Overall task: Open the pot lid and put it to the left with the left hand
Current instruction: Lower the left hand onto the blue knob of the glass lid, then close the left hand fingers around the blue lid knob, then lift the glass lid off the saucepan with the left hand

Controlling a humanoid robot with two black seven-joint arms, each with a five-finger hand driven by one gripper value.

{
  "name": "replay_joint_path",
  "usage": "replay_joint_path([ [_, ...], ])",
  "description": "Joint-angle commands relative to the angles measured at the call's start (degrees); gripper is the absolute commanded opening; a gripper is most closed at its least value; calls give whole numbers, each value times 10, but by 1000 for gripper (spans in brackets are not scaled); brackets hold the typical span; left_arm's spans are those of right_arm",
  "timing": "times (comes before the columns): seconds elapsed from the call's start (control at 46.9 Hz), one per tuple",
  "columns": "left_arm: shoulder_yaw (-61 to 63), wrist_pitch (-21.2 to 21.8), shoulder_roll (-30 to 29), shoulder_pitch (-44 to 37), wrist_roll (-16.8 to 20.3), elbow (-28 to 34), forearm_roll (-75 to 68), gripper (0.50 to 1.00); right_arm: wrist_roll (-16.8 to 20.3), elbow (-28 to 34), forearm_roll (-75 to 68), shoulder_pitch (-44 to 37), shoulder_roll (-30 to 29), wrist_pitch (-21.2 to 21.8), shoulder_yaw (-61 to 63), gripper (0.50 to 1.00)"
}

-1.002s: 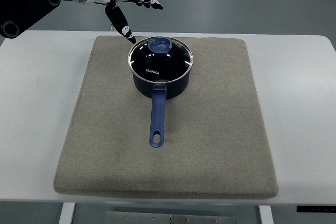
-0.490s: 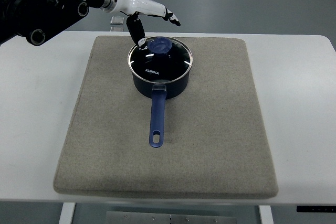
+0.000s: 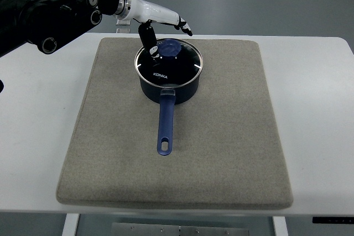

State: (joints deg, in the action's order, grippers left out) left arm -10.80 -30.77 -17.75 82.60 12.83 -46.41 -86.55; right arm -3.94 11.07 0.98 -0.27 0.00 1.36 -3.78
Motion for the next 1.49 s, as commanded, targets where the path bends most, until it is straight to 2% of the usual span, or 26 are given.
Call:
replay_joint_path([
  [0.0, 0, 0, 0, -1, 0, 0, -2, 941, 0, 0, 0, 0, 0, 0, 0, 917],
  [0.128, 1, 0, 0, -1, 0, 0, -6, 939, 1, 0, 0, 0, 0, 0, 0, 917],
  [0.32, 25, 3, 9, 0, 0, 6, -6, 866, 0, 0, 0, 0, 0, 0, 0, 917],
  [0.618, 25, 5, 11, -1, 0, 7, -6, 864, 1, 0, 0, 0, 0, 0, 0, 917],
  [0.746, 25, 4, 11, -1, 0, 7, -6, 849, 1, 0, 0, 0, 0, 0, 0, 917],
  [0.789, 25, 4, 11, -1, 0, 7, -6, 825, 0, 0, 0, 0, 0, 0, 0, 917],
  [0.959, 25, 4, 11, 0, 0, 7, -6, 789, 0, 0, 0, 0, 0, 0, 0, 917],
  [1.236, 25, 4, 11, 0, 0, 7, -7, 776, 0, 0, 0, 1, 0, 0, 0, 917],
  [1.3, 25, 4, 11, 0, 0, 7, -7, 748, 0, 0, 0, 0, 0, 0, 0, 917],
  [1.407, 25, 4, 11, 1, 0, 7, -7, 735, 0, 0, 0, 0, 0, 0, 0, 917],
  [1.471, 25, 4, 11, 1, 0, 7, -7, 699, 1, 0, 0, 0, 0, 0, 0, 917],
])
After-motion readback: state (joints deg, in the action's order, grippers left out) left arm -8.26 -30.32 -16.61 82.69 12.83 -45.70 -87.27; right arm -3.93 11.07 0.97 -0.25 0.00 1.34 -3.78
